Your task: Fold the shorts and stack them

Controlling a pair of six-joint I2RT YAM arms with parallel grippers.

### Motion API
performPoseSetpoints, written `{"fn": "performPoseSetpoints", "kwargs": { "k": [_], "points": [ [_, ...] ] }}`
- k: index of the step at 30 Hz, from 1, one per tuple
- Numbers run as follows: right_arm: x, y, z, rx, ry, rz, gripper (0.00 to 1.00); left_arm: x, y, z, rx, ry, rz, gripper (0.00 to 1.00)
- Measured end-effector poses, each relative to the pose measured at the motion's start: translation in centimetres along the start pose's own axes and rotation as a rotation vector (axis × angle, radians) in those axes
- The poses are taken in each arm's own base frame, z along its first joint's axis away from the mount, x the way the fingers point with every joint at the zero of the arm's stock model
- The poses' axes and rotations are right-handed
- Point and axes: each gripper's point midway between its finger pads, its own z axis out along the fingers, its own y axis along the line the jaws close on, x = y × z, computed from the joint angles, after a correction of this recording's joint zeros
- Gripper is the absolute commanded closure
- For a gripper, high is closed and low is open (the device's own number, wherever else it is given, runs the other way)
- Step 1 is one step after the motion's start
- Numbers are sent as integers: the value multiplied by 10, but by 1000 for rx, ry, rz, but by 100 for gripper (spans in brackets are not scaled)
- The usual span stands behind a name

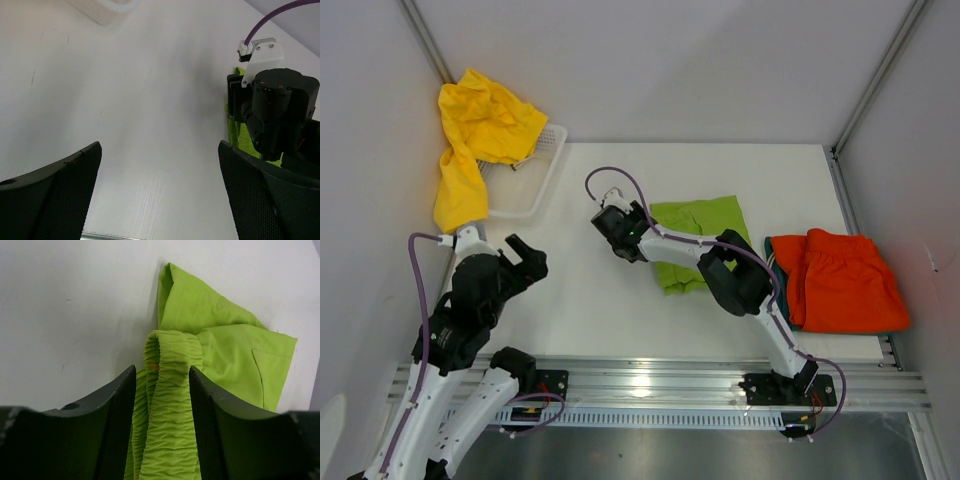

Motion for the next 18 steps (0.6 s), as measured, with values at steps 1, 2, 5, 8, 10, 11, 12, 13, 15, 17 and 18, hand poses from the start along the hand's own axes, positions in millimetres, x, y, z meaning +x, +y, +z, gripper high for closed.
{"fn": "performPoseSetpoints", "kwargs": {
  "k": [1, 2, 5, 8, 10, 11, 12, 13, 15, 17, 18],
  "points": [
    [1, -1, 1, 11, 3, -4, 52, 0, 0, 0, -1, 1, 1, 1],
    [2, -2, 1, 20, 4, -7, 52, 1, 0, 0, -2, 2, 1, 1],
    [2, -5, 2, 37, 5, -6, 52, 1, 1, 1, -2, 3, 2, 1],
    [2, -7, 2, 47, 6, -8, 52, 1, 1, 1, -2, 3, 2, 1],
    [2, -8, 2, 52, 6, -7, 53, 1, 1, 1, -2, 3, 2, 1],
    [2, -9, 2, 54, 7, -7, 53, 1, 1, 1, -2, 3, 3, 1],
    [2, -9, 3, 55, 8, -7, 53, 1, 1, 1, -2, 3, 3, 1],
    [3, -10, 3, 57, 8, -6, 53, 1, 1, 1, -2, 3, 3, 1],
    [3, -12, 3, 62, 9, -6, 54, 1, 1, 1, -2, 3, 3, 1],
    [3, -13, 4, 67, 10, -7, 54, 1, 1, 1, -2, 3, 3, 1],
    [3, -13, 4, 71, 11, -8, 55, 1, 1, 1, -2, 2, 3, 1]
  ]
}}
